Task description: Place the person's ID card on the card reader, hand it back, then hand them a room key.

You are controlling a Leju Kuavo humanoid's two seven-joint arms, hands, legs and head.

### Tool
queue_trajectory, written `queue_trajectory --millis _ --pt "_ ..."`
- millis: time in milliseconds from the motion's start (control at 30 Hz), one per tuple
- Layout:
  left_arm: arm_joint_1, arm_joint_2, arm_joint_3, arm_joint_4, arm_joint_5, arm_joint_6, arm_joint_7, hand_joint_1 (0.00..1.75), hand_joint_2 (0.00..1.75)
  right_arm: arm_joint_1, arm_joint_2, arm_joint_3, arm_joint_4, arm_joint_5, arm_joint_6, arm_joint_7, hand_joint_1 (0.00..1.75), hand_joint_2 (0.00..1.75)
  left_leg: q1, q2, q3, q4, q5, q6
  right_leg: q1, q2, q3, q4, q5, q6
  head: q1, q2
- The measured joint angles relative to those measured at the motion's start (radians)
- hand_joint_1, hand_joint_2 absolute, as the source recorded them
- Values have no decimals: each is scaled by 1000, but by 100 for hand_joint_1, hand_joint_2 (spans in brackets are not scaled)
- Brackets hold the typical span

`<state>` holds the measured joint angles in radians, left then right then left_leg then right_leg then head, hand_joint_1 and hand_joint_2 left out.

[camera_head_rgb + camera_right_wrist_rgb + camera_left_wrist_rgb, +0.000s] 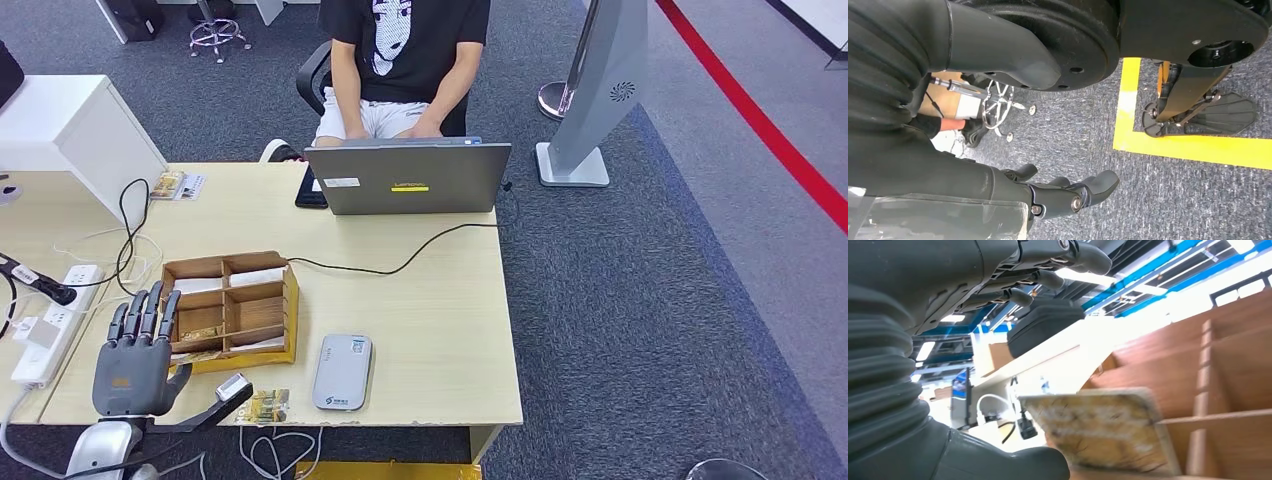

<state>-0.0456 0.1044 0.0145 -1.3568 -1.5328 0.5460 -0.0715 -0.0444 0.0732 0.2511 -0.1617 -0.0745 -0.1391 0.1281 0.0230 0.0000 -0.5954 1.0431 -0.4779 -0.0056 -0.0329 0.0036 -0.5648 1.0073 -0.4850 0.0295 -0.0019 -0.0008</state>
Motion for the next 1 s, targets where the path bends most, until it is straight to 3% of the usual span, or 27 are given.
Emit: queue_trajectory --millis 333,500,700,1000 --pt "33 -16 -35 -115 0 -22 0 0 175 0 0 0 0 -11 -2 0 0 175 0 0 -1 0 0 0 0 0 -1 0 0 0 0 0" --pt "54 -4 -90 -166 0 -61 51 0 175 0 0 -1 0 -21 -3 0 0 175 0 0 -1 0 0 0 0 0 -1 0 0 0 0 0" --pt "71 9 -146 -173 0 -64 76 0 175 0 0 -2 0 -26 -4 0 0 175 0 0 -1 0 0 0 0 0 -1 0 0 0 0 0" --pt "77 13 -161 -171 0 -67 66 0 175 0 0 -2 0 -26 -4 0 0 175 0 0 -1 0 0 0 0 0 -1 0 0 0 0 0"
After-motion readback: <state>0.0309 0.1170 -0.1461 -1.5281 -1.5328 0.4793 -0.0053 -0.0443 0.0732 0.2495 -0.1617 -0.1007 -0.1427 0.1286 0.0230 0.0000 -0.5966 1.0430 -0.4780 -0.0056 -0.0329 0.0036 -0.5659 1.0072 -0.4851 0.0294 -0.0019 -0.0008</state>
